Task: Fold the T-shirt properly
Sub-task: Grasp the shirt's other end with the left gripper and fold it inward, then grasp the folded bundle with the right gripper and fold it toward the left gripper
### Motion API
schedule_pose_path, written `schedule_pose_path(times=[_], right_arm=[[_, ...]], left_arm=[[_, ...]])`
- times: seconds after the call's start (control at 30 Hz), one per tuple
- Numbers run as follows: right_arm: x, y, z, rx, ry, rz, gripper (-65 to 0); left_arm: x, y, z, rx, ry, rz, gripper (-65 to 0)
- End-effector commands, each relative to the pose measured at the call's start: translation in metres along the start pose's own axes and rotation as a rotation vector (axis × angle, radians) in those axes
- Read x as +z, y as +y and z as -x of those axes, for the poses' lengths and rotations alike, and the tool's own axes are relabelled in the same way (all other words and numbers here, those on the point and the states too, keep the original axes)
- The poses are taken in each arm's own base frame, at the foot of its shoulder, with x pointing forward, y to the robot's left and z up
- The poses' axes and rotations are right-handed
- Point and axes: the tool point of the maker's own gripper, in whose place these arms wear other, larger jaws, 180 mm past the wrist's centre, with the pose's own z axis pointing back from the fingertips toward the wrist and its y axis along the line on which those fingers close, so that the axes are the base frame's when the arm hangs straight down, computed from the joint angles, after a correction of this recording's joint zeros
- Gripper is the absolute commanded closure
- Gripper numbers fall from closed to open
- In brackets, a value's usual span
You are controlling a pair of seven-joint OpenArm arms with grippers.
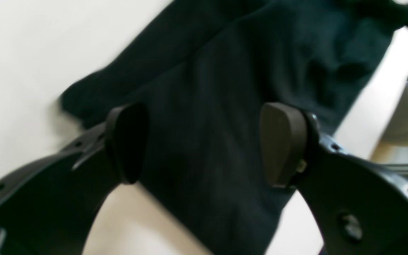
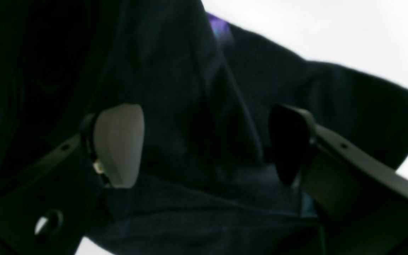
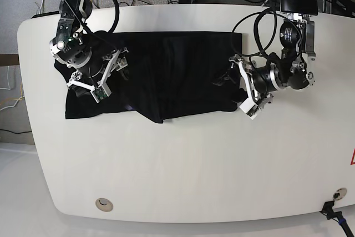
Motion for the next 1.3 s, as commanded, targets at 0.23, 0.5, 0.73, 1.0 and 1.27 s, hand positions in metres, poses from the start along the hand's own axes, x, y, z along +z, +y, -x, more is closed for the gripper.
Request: schedule_pose_path(times=[0.23, 0.5, 0.73, 1.0, 1.27], right_arm=[[0.017, -0.018, -0.045, 0.025, -0.133, 0.069, -52.8], [0.042, -0.094, -0.031, -0.12, -0.147, 0.26, -52.8], [0.032, -0.159, 0.035, -0.378, -0.054, 0.315, -52.9], [0.018, -0.188, 0.105, -0.679, 0.051, 0.285, -52.9], [-0.006, -0.141, 0.121, -0.71, 0.146, 0.183, -52.9]], left_arm=[[-0.018, 0.027, 0.038, 0.092, 0.069, -0.055, -43.8], [-0.031, 0.035, 0.076, 0.206, 0.113, -0.054, -35.1], [-0.029, 0.036, 0.078, 0.205, 0.12, -0.057, -35.1], [-0.023, 0.042, 0.08, 0.2, 0.13, -0.071, -35.1], [-0.023, 0.042, 0.08, 0.2, 0.13, -0.071, -35.1]])
